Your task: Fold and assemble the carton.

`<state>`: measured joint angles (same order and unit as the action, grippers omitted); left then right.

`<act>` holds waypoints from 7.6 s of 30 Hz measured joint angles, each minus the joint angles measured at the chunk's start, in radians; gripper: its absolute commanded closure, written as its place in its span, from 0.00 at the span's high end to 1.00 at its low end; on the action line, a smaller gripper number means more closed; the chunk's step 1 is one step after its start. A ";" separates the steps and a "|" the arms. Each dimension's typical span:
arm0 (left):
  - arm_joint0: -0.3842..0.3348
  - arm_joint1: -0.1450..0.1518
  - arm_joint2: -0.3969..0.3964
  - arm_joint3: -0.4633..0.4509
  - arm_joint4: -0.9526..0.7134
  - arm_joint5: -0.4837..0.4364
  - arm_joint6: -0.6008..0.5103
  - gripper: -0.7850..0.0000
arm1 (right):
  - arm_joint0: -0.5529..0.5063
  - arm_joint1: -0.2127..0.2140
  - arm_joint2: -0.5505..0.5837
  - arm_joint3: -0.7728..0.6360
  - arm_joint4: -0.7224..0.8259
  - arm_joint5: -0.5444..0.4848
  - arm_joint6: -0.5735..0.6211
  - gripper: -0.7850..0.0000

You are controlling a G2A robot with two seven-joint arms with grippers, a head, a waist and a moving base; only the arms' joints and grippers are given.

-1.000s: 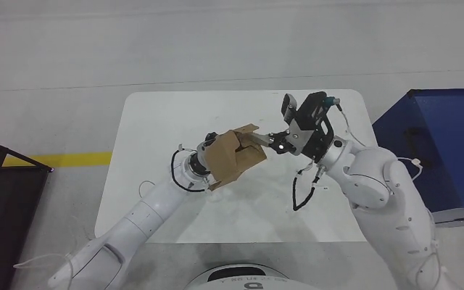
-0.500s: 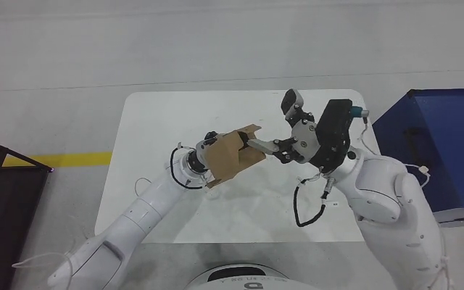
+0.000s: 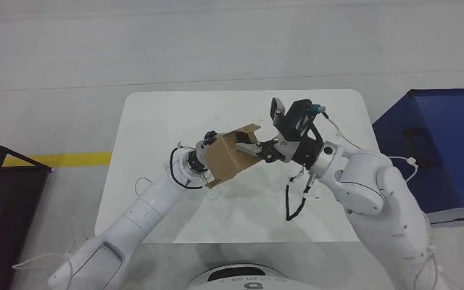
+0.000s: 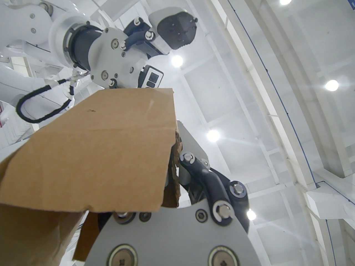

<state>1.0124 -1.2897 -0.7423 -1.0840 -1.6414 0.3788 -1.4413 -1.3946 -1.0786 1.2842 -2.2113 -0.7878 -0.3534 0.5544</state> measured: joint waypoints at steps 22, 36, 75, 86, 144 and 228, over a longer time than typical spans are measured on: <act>0.022 0.002 -0.036 0.017 0.008 0.011 0.011 0.00 | -0.068 0.006 0.120 0.038 0.134 0.018 -0.079 1.00; 0.054 -0.001 -0.038 0.002 -0.011 0.071 0.071 0.00 | -0.005 0.005 0.134 0.111 0.336 -0.027 -0.048 1.00; 0.053 0.011 -0.040 -0.034 -0.003 0.081 0.081 0.00 | 0.067 0.012 0.020 0.161 0.333 0.002 0.166 1.00; 0.047 0.017 -0.020 -0.038 -0.001 0.074 0.074 0.00 | 0.090 0.021 0.012 0.148 0.343 -0.018 0.262 1.00; 0.130 0.011 0.054 -0.201 -0.465 0.517 0.517 0.00 | 0.188 0.046 0.048 0.362 0.729 -0.373 0.247 0.73; 0.189 -0.016 -0.066 -0.272 -0.458 0.633 0.633 0.00 | 0.203 0.128 0.050 0.297 0.746 -0.408 0.376 0.87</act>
<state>1.2012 -1.3055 -0.8083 -1.3557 -2.0989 1.0123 -0.8081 -1.1915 -0.9506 1.3340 -1.9138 -0.0417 -0.7611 0.9309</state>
